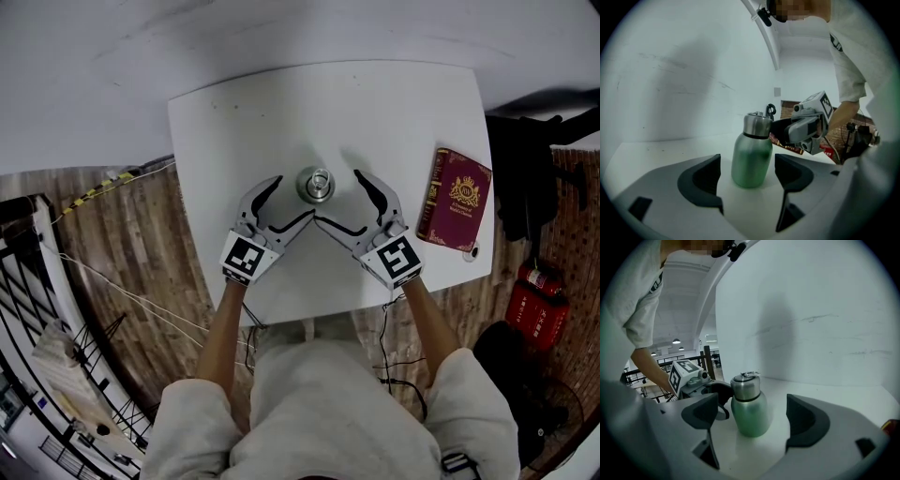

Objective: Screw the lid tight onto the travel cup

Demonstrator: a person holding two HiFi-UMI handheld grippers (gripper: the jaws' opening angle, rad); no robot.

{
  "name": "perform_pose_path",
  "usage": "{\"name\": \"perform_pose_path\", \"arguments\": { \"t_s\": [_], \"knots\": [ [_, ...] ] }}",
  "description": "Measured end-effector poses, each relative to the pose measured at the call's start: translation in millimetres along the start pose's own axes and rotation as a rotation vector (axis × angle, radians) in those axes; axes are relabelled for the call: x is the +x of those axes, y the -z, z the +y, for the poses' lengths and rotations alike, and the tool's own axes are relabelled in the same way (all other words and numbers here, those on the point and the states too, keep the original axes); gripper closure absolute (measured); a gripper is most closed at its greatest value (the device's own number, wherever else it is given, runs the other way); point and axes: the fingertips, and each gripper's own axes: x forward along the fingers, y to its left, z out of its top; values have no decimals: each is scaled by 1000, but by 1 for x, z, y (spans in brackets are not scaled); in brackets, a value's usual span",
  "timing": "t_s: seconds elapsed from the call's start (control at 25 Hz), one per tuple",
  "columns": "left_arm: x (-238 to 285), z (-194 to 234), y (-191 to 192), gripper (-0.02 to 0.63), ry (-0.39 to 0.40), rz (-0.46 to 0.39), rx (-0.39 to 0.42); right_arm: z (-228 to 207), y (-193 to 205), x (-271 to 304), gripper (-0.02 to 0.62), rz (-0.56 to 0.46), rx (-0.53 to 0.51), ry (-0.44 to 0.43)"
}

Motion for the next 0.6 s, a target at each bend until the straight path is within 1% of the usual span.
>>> {"name": "perform_pose_path", "arguments": {
  "t_s": [0.2, 0.4, 0.6],
  "knots": [
    [13, -1, -6, 267, 26, -4, 22, 6, -14, 16, 150, -11, -45, -64],
    [26, -9, -8, 265, 71, 3, 45, 10, -26, 31, 184, -21, -83, -126],
    [35, -12, -9, 265, 84, -3, 38, 18, -30, 42, 215, -7, -129, -192]
  ]
}}
